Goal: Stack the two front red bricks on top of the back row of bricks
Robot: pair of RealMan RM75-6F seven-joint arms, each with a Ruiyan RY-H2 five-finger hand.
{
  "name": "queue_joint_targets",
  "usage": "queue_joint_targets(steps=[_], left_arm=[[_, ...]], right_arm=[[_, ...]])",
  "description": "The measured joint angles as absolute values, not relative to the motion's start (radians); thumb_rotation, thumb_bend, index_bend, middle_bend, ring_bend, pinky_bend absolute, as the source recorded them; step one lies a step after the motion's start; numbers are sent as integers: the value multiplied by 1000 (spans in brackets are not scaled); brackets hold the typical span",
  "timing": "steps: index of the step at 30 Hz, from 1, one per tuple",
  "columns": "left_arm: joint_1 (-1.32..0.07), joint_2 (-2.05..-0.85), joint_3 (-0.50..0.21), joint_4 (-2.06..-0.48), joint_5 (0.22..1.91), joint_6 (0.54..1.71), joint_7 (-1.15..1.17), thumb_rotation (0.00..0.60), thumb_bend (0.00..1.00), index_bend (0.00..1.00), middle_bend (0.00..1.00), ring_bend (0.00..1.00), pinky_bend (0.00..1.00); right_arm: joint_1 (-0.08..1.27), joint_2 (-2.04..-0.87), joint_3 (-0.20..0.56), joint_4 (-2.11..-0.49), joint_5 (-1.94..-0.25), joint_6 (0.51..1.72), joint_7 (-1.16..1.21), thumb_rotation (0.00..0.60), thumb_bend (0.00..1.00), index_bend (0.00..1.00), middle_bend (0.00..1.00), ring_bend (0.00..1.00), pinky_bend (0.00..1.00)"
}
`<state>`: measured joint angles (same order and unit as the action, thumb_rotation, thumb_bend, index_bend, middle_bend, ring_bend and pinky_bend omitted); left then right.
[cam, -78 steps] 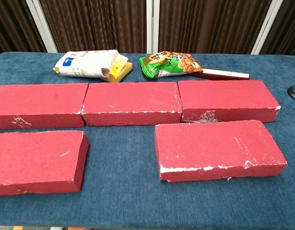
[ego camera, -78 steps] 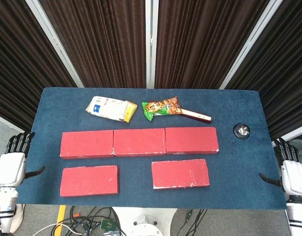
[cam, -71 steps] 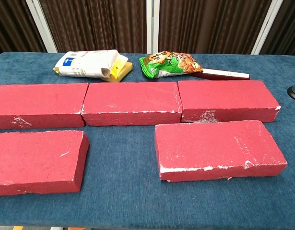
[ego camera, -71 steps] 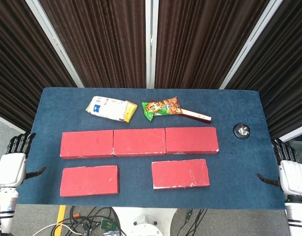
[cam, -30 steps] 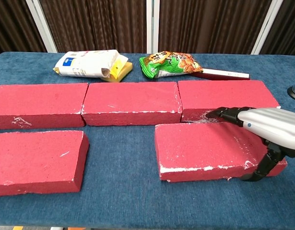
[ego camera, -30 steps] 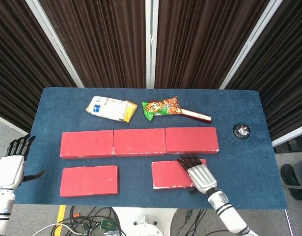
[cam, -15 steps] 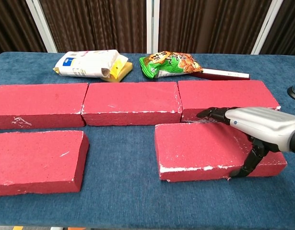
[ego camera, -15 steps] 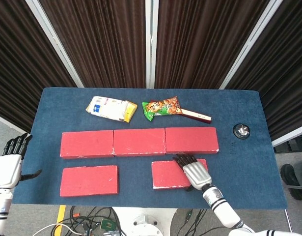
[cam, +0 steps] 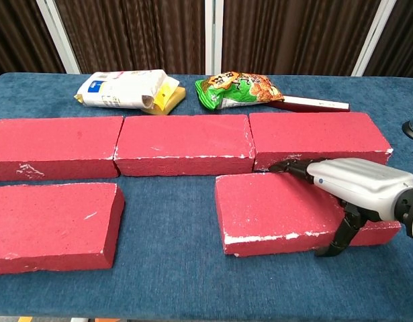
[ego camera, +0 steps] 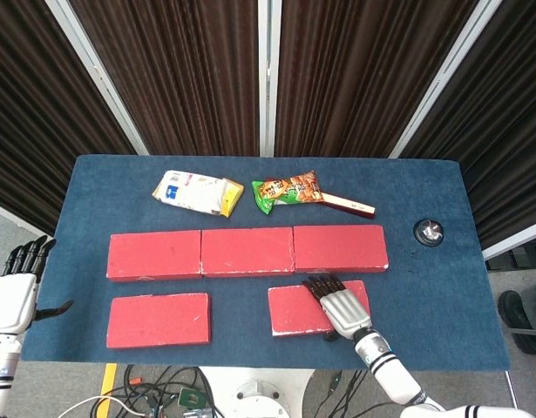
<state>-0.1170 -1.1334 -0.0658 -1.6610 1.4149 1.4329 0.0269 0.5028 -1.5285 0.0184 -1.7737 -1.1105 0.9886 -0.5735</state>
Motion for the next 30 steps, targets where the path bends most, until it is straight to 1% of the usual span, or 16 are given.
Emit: queue_joint_targets(steps=[4, 9, 14, 23, 26, 30], left_arm=[[-116, -1136, -66, -1660, 1416, 1435, 23, 600, 0, 0, 0, 0, 0], [-116, -1136, -67, -1659, 1416, 1436, 23, 600, 0, 0, 0, 0, 0], [-116, -1134, -66, -1660, 1418, 1436, 22, 600, 0, 0, 0, 0, 0], [-112, -1127, -66, -1665, 1422, 1442, 13, 600, 0, 0, 0, 0, 0], [-110, -1123, -66, -1667, 1425, 1447, 3, 600, 0, 0, 0, 0, 0], [-105, -1117, -65, -1666, 1428, 1452, -6, 600, 0, 0, 0, 0, 0]], right_arm=[[500, -1534, 17, -1766, -1126, 1010, -557, 600, 0, 0, 133, 42, 124], [502, -1526, 20, -1770, -1125, 1020, -544, 600, 31, 0, 162, 82, 182], [501, -1522, 20, -1778, -1140, 1033, -527, 600, 60, 0, 181, 124, 211], [495, -1471, 24, -1852, -1209, 1076, -500, 600, 67, 0, 186, 127, 218], [506, -1446, 48, -1879, -1221, 1084, -502, 600, 69, 0, 186, 127, 218], [550, -1430, 114, -1889, -1183, 1074, -535, 600, 70, 0, 186, 127, 200]])
